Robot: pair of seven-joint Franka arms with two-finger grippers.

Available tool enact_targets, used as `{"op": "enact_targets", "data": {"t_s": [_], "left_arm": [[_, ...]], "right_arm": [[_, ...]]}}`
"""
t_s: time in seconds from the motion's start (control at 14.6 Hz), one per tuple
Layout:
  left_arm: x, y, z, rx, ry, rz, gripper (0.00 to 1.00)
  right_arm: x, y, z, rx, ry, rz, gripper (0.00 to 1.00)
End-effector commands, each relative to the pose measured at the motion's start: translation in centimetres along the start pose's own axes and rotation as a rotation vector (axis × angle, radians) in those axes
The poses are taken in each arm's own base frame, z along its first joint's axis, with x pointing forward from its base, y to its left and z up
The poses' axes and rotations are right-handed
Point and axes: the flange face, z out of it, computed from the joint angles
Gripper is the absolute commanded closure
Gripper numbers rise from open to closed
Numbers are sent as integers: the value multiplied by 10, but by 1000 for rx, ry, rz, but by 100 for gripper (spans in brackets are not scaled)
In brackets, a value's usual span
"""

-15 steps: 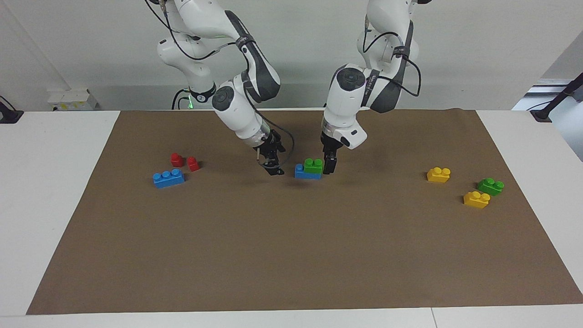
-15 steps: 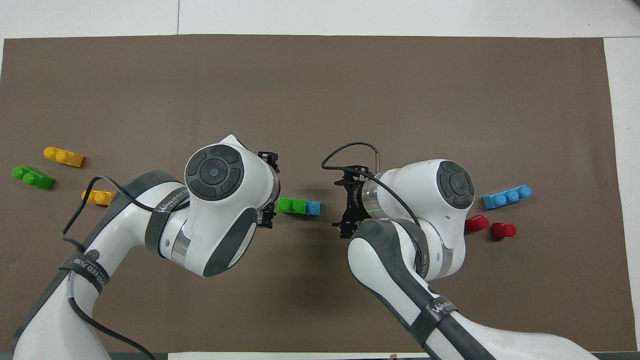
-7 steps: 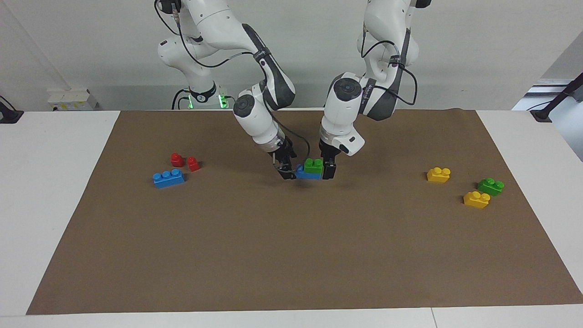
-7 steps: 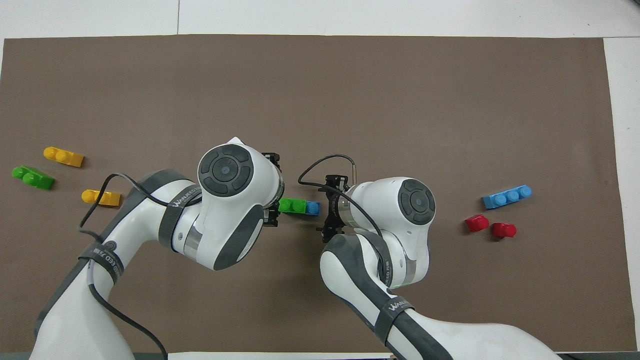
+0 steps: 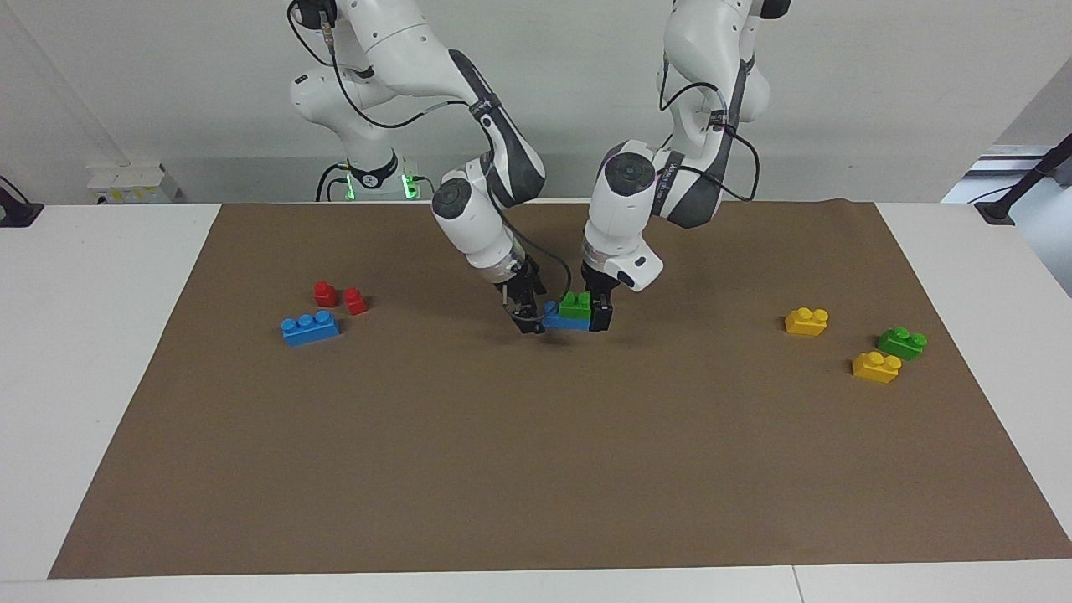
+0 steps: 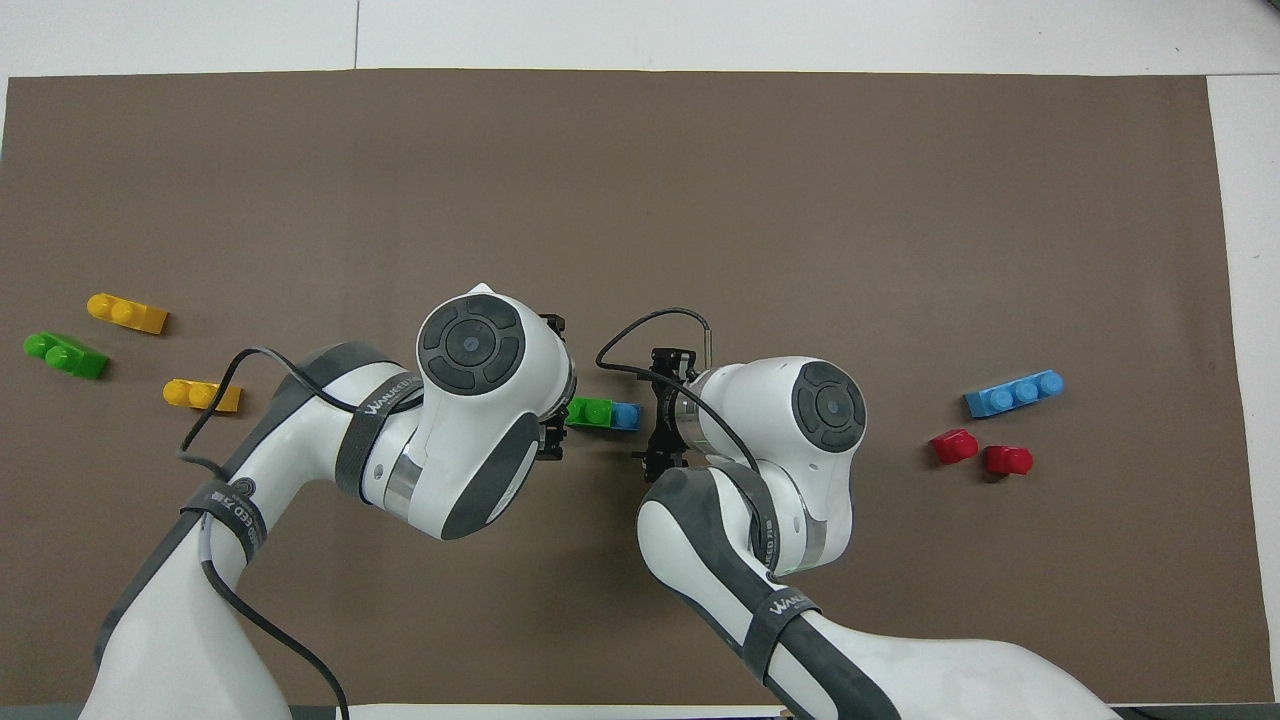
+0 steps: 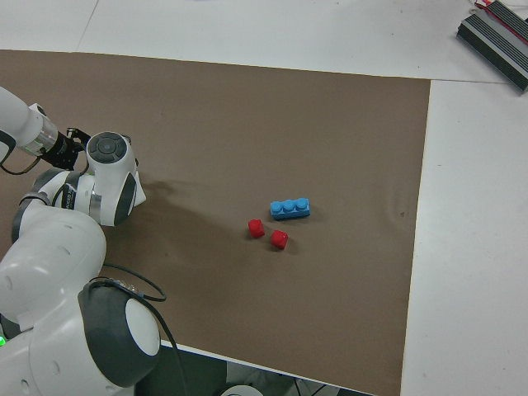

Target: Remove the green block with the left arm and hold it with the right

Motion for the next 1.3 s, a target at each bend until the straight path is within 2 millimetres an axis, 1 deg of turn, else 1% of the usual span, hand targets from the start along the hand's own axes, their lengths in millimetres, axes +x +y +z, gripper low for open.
{"op": "enact_targets", "data": {"t_s": [0.0, 0.27, 0.48, 0.55, 0.61, 0.68, 0.75, 0.82, 0.89, 0.96, 1.02, 1.09, 1.16, 1.23], "left_arm": [[-2, -6, 5, -6, -7, -14, 0], [-3, -8, 8, -2, -5, -31, 0], [-3, -10, 11, -9, -8, -33, 0], [-3, -11, 13, -9, -8, -38, 0], [-3, -12, 13, -13, -10, -41, 0], [-3, -12, 13, -14, -11, -46, 0], [-3, -12, 13, -14, -11, -46, 0], [-3, -11, 13, -16, -12, -46, 0], [-3, -11, 13, -16, -12, -46, 0], [-3, -11, 13, -16, -12, -46, 0], [-3, -11, 13, -16, -12, -46, 0], [-3, -11, 13, -17, -13, -54, 0], [-4, -11, 13, -21, -15, -57, 1], [-4, -11, 12, -22, -16, -57, 1]], "right_arm": [[-3, 5, 9, 13, -10, 12, 1], [-2, 5, 9, 14, -9, 13, 2], [-2, 5, 9, 19, -10, 12, 11], [-1, 6, 10, 16, -8, 12, 21], [0, 6, 10, 17, -7, 12, 36], [0, 6, 11, 17, -6, 13, 48], [1, 6, 11, 20, -6, 14, 57], [1, 6, 11, 20, -6, 14, 64], [2, 6, 11, 19, -5, 15, 68], [2, 6, 11, 19, -5, 15, 77], [3, 7, 12, 18, -3, 14, 83], [2, 7, 11, 18, -4, 8, 97], [2, 8, 12, 16, -3, -1, 100], [2, 8, 12, 17, -4, -10, 100]]}}
